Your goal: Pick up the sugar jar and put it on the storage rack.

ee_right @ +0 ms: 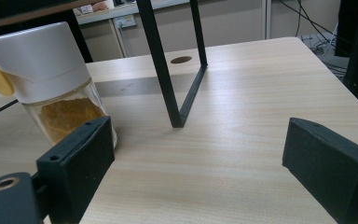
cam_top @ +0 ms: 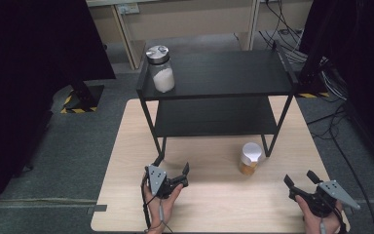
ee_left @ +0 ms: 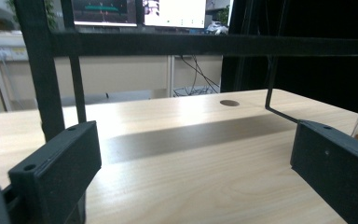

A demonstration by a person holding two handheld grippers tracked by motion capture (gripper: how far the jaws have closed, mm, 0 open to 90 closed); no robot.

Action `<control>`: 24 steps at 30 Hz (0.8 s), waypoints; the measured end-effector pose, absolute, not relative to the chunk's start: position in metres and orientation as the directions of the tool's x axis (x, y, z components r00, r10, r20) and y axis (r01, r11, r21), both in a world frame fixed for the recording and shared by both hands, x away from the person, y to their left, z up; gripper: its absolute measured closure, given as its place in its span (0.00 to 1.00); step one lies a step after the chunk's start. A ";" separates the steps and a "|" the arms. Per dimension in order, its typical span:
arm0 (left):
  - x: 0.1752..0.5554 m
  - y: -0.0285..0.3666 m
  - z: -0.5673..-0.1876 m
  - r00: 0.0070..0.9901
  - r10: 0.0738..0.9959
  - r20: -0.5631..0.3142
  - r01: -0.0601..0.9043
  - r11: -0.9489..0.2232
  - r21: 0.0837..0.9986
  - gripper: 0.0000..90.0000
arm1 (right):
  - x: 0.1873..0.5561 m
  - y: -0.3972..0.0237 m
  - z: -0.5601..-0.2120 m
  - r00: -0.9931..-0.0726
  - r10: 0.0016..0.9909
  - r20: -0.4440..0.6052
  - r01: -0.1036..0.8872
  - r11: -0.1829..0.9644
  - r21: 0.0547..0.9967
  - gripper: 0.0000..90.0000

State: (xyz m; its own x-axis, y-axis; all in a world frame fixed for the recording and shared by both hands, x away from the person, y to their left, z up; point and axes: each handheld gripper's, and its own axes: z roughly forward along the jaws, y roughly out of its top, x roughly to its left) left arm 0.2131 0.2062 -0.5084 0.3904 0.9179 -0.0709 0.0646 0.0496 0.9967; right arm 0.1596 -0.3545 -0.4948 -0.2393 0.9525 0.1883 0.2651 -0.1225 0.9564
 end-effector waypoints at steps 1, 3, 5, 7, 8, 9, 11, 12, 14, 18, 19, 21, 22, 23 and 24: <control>0.214 0.206 -0.509 0.392 0.917 -0.072 0.069 0.049 0.996 0.01 | 0.160 -0.355 -0.495 -0.241 0.952 0.187 0.265 -0.121 0.957 0.10; 0.214 0.206 -0.510 0.397 0.915 -0.076 0.080 0.048 0.996 0.01 | 0.160 -0.354 -0.495 -0.241 0.953 0.185 0.265 -0.119 0.957 0.10; 0.215 0.206 -0.512 0.399 0.913 -0.090 0.092 0.058 0.994 0.01 | 0.160 -0.355 -0.495 -0.241 0.952 0.186 0.266 -0.120 0.956 0.10; 0.215 0.206 -0.512 0.401 0.912 -0.089 0.098 0.054 0.994 0.01 | 0.160 -0.355 -0.494 -0.242 0.952 0.186 0.266 -0.119 0.956 0.10; 0.216 0.206 -0.513 0.404 0.910 -0.096 0.107 0.058 0.993 0.01 | 0.160 -0.355 -0.494 -0.242 0.952 0.186 0.266 -0.119 0.956 0.10; 0.217 0.206 -0.513 0.406 0.908 -0.103 0.114 0.062 0.992 0.01 | 0.160 -0.355 -0.494 -0.242 0.952 0.187 0.266 -0.120 0.956 0.10; 0.218 0.206 -0.515 0.408 0.906 -0.115 0.134 0.065 0.989 0.01 | 0.160 -0.355 -0.495 -0.242 0.952 0.187 0.266 -0.120 0.956 0.10; 0.219 0.206 -0.516 0.411 0.903 -0.125 0.145 0.071 0.987 0.02 | 0.160 -0.355 -0.494 -0.242 0.952 0.187 0.267 -0.120 0.956 0.10; 0.221 0.206 -0.518 0.414 0.899 -0.146 0.167 0.083 0.982 0.02 | 0.160 -0.355 -0.495 -0.241 0.952 0.187 0.266 -0.120 0.956 0.10; 0.221 0.204 -0.518 0.419 0.898 -0.137 0.168 0.072 0.983 0.02 | 0.160 -0.355 -0.495 -0.241 0.952 0.187 0.266 -0.121 0.956 0.10; 0.221 0.204 -0.518 0.419 0.898 -0.136 0.169 0.070 0.983 0.02 | 0.160 -0.355 -0.495 -0.241 0.952 0.186 0.266 -0.120 0.956 0.10; 0.221 0.204 -0.518 0.419 0.898 -0.136 0.169 0.070 0.983 0.02 | 0.160 -0.354 -0.494 -0.241 0.952 0.186 0.267 -0.119 0.956 0.10; 0.221 0.204 -0.518 0.419 0.898 -0.136 0.169 0.070 0.983 0.02 | 0.160 -0.354 -0.494 -0.242 0.952 0.185 0.268 -0.118 0.956 0.10; 0.221 0.204 -0.518 0.419 0.898 -0.136 0.170 0.070 0.983 0.02 | 0.160 -0.354 -0.494 -0.241 0.953 0.185 0.267 -0.118 0.956 0.10; 0.222 0.204 -0.518 0.419 0.898 -0.136 0.171 0.069 0.983 0.02 | 0.160 -0.355 -0.495 -0.241 0.952 0.187 0.266 -0.120 0.956 0.10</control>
